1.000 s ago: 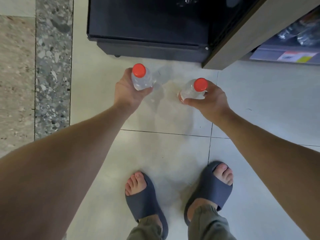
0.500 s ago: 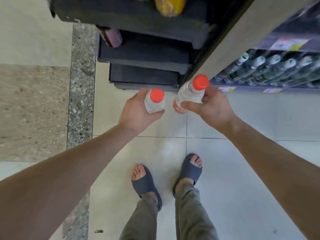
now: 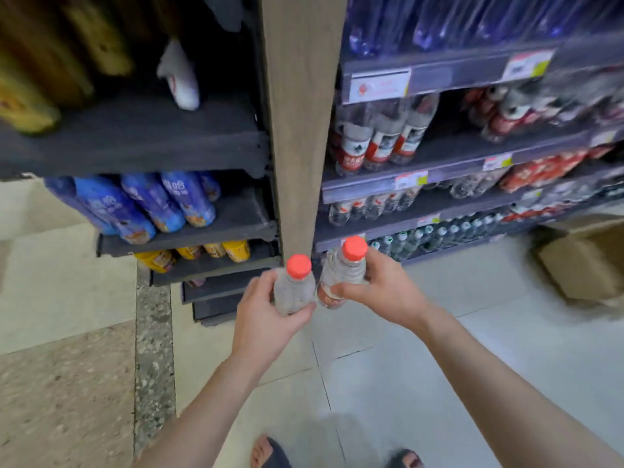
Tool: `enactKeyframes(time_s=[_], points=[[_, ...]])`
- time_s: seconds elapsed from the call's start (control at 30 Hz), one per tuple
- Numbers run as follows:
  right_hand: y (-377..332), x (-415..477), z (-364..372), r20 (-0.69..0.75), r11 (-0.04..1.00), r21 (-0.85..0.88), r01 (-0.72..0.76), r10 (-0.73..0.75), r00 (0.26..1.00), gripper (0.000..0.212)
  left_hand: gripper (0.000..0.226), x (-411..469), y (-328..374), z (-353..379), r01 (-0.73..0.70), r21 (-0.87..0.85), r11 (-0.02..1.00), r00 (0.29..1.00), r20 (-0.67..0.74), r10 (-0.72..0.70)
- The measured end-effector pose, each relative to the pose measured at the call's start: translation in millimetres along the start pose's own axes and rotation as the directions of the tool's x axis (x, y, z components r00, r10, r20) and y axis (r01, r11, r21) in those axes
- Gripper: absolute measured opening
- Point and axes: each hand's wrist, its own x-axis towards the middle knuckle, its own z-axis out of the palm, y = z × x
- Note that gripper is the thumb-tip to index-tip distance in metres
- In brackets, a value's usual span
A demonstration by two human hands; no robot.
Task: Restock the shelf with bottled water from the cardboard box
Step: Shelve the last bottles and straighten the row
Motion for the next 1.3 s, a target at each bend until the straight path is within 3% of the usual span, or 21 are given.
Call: enactKeyframes(time_s=[0.17, 0.3, 0.43, 0.57, 0.93, 1.3], points=[[-35, -52, -126, -0.071, 0.994, -0.092, 0.062, -0.069, 0.995, 0.037, 0.060, -14, 120, 31, -0.130, 0.003, 0.991, 0.989, 0.073, 0.130], [-45, -83, -221, -0.099, 0.982, -0.126, 0.143, -0.156, 0.983, 0.041, 0.053, -33, 214, 70, -0.159, -0.022, 0.987, 0.986, 0.040, 0.159], [-43, -104, -298, -0.133, 0.973, -0.031, 0.230, -0.233, 0.963, 0.057, 0.051, -51, 291, 108, -0.113, -0.054, 0.992, 0.993, 0.024, 0.115], [-40, -114, -349, -0.106, 0.962, 0.012, 0.272, -0.269, 0.957, 0.051, 0.054, -58, 340, 132, -0.103, -0.064, 0.993, 0.994, 0.028, 0.105], [-13, -67, -386, -0.041, 0.950, 0.062, 0.305, -0.303, 0.952, 0.055, 0.066, -3, 349, 174, -0.135, 0.015, 0.991, 0.987, 0.091, 0.133], [47, 56, -425, 0.054, 0.965, 0.110, 0.239, -0.246, 0.968, 0.062, 0.062, 59, 333, 264, 0.009, -0.063, 0.998, 0.998, 0.058, -0.006]])
